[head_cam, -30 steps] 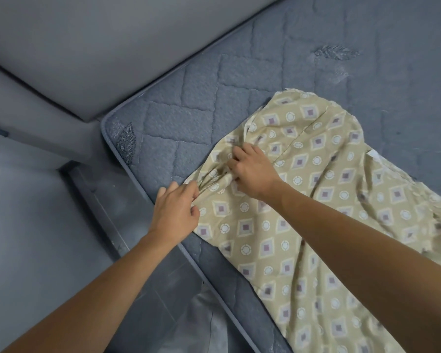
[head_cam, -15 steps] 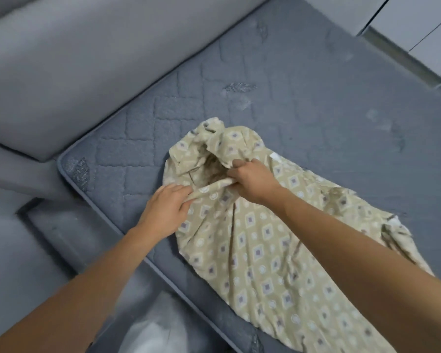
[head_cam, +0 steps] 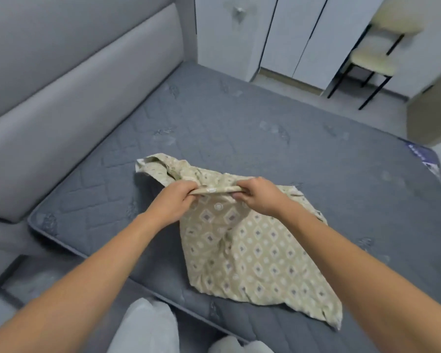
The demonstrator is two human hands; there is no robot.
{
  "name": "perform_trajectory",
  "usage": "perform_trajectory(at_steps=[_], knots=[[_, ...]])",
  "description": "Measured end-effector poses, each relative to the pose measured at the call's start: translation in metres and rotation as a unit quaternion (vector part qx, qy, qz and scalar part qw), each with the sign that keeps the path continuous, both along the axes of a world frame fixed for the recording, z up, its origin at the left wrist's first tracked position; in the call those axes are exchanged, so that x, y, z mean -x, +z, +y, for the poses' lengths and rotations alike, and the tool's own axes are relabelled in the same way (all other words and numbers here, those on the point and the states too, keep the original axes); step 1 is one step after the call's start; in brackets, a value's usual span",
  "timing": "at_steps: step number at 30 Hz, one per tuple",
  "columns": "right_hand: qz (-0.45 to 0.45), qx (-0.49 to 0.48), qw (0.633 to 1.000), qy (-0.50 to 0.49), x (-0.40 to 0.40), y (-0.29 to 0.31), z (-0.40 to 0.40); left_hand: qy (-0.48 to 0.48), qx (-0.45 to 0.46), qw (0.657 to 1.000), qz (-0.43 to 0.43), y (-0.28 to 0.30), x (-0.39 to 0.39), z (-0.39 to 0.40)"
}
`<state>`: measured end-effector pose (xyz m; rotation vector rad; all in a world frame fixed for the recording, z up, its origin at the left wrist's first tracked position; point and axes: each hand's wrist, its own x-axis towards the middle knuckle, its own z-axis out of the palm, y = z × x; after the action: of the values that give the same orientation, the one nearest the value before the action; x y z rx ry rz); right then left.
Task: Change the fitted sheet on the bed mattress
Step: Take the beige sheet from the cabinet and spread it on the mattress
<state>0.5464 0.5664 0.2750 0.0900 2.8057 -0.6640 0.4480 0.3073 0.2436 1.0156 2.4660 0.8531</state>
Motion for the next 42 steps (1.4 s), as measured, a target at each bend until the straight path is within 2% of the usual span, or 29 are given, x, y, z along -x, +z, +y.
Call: perform_trajectory(at_steps=[7, 14, 19, 21, 24, 27, 32, 37, 39, 42], knots=[[0.120, 0.037, 0.981, -0.147, -0.095, 0.084, 0.079, -0.090, -0.074, 0.992, 0.043, 0.088, -0.027, 0.105], [0.215, -0.003, 0.950, -0.226, -0.143, 0.144, 0.131, -0.160, -0.083, 0.984, 0.004, 0.153, -0.039, 0.186], [0.268, -0.042, 0.927, -0.259, -0.145, 0.175, 0.154, -0.209, -0.022, 0.978, 0.010, 0.144, -0.038, 0.212], [0.270, -0.053, 0.924, -0.266, -0.145, 0.181, 0.158, -0.193, -0.001, 0.981, 0.026, 0.132, -0.033, 0.215], [0.270, -0.065, 0.916, -0.288, -0.150, 0.185, 0.165, -0.142, -0.023, 0.988, 0.048, 0.127, -0.019, 0.217], [0.260, -0.065, 0.912, -0.311, -0.155, 0.194, 0.173, -0.136, -0.070, 0.987, 0.051, 0.144, -0.007, 0.222], [0.297, -0.062, 0.885, -0.353, -0.158, 0.239, 0.188, -0.129, -0.171, 0.976, 0.045, 0.211, 0.006, 0.245], [0.344, -0.066, 0.846, -0.402, -0.158, 0.310, 0.204, -0.145, -0.252, 0.951, 0.106, 0.310, 0.001, 0.273], [0.344, -0.052, 0.851, -0.394, -0.155, 0.333, 0.206, -0.148, -0.281, 0.940, 0.126, 0.345, -0.004, 0.278], [0.310, 0.030, 0.894, -0.321, -0.145, 0.350, 0.190, -0.175, -0.292, 0.927, 0.155, 0.380, -0.014, 0.281]])
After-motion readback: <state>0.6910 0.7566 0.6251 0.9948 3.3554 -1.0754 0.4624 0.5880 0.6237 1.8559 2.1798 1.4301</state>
